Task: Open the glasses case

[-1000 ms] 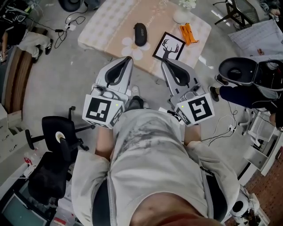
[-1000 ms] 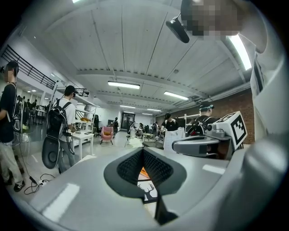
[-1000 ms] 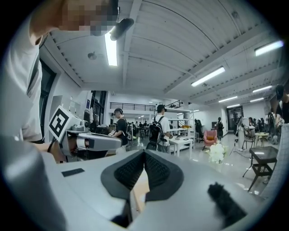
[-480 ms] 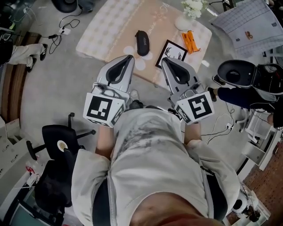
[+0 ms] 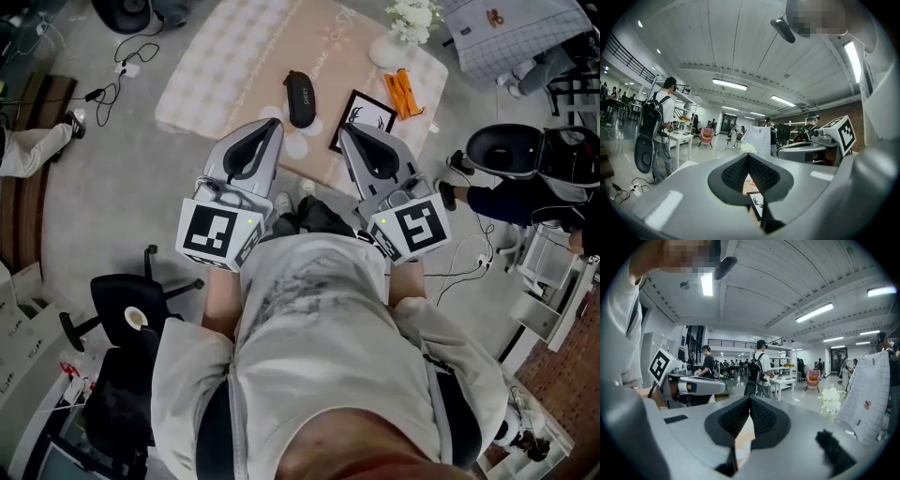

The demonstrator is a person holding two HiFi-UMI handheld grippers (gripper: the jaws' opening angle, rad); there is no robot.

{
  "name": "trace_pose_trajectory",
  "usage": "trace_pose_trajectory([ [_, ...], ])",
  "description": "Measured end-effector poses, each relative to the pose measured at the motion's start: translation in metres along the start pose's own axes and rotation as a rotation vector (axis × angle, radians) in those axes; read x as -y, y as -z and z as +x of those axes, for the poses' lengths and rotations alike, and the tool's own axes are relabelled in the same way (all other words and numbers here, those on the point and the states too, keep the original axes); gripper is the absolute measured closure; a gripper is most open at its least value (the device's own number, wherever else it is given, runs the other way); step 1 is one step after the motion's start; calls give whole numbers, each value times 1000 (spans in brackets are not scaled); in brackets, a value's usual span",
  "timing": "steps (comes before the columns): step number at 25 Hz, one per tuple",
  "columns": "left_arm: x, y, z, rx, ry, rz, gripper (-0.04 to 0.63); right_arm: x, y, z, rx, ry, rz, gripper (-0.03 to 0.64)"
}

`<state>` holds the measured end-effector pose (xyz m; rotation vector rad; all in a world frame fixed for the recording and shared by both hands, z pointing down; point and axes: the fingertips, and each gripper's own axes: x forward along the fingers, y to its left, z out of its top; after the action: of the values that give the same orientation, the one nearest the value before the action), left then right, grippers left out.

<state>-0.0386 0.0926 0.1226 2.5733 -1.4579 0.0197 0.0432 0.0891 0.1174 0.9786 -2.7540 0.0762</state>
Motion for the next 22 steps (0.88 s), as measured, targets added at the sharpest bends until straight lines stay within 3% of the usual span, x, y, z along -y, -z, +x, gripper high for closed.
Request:
trace_pose_trajectory([
  [22, -35, 38, 96, -97, -41, -78, 588, 86, 49, 64, -74, -93, 78, 601],
])
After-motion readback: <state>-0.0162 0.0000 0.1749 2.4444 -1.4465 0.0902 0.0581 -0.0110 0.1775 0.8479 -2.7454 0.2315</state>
